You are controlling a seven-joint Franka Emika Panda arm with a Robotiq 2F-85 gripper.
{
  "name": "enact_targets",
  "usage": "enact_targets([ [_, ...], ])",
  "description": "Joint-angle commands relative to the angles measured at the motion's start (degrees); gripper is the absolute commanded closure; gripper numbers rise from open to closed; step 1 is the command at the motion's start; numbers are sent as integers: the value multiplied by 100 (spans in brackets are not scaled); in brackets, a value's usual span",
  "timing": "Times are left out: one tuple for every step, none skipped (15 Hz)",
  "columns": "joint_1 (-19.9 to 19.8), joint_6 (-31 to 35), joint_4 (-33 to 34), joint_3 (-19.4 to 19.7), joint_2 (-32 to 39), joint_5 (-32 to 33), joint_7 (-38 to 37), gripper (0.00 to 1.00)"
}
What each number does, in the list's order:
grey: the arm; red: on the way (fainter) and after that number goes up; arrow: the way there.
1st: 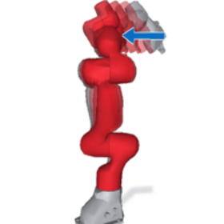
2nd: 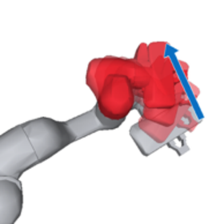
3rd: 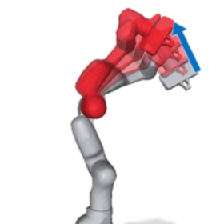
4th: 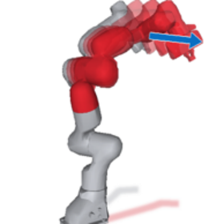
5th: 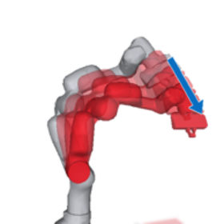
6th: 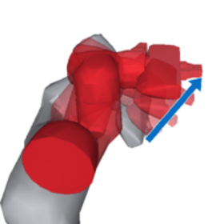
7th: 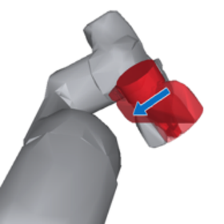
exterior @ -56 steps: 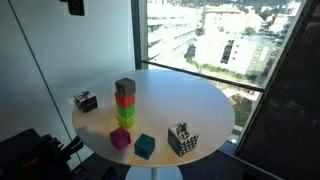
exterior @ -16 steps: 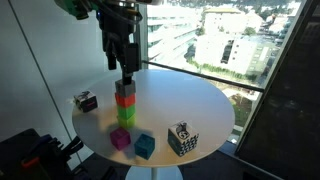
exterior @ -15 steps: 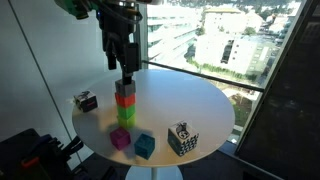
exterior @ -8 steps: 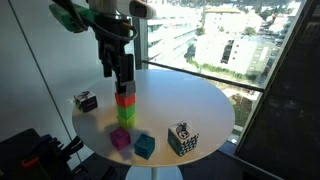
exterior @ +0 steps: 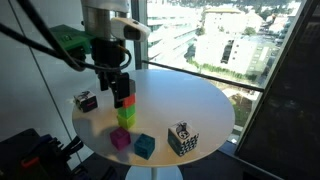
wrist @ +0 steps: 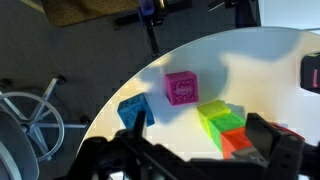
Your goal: Put the purple toy block on top of the stacked toy blocks
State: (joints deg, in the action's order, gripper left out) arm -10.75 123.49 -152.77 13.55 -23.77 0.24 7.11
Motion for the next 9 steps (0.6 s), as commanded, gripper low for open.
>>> enact_targets([
  [-105,358,-302,42,-34,111,212,0],
  [-109,460,-376,49,-28,120,230,0],
  [-114,605,-465,49,-12,131,241,0],
  [-126,765,-543,37,11,152,223,0],
  [-132,867,-603,31,47,169,221,0],
  [-138,1024,-672,26,81,176,207,0],
  [-142,1192,-735,18,158,189,192,0],
  [-120,1284,-619,26,341,167,206,0],
  [-126,1440,-663,12,421,190,178,0],
])
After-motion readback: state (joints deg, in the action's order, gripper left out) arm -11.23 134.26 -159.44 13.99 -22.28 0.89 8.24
